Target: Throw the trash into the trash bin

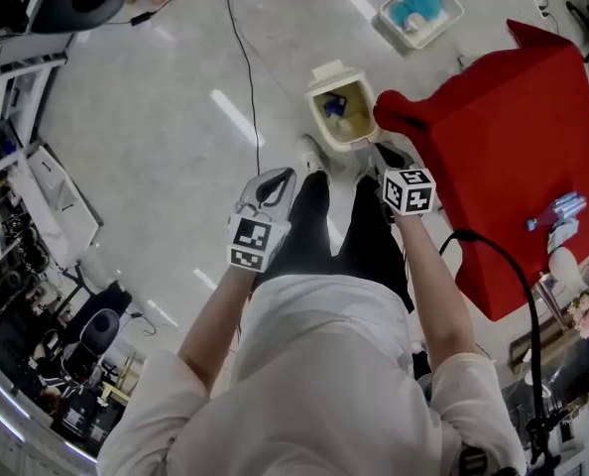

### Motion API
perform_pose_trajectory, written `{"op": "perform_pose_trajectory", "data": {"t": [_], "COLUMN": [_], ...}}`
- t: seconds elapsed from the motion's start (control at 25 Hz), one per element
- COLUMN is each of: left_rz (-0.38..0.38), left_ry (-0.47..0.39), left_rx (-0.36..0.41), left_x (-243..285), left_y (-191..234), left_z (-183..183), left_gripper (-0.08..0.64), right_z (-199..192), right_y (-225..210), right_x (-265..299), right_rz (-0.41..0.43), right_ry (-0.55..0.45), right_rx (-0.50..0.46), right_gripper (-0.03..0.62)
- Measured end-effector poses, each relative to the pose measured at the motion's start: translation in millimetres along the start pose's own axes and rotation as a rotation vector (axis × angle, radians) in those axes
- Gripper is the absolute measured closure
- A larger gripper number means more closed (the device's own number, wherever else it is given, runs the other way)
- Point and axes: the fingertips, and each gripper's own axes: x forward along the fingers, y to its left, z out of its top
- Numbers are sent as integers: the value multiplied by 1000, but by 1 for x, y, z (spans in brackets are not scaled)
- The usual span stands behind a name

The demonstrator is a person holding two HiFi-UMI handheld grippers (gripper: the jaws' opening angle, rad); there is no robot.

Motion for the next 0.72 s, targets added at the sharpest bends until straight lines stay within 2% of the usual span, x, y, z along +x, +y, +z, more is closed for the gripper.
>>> {"op": "perform_pose_trajectory", "data": {"t": [0.2,0.56,0.72], "left_rz": [-36,-70,-90], "left_ry": [-31,-52,-62], "left_rx": [-80,-8,-2], "left_x": [-13,-33,-47], "left_y": [-11,-38,-45], "left_z": [9,34,47], "left_gripper": [557,556,556], "right_z": [13,35,50], "right_y": [27,47,57], "right_x": [-40,-106,-136], "right_rz": [41,80,92], "right_ry": [-36,-121,-141], "right_rx": [-18,-61,-72], "right_gripper": [589,589,589]}}
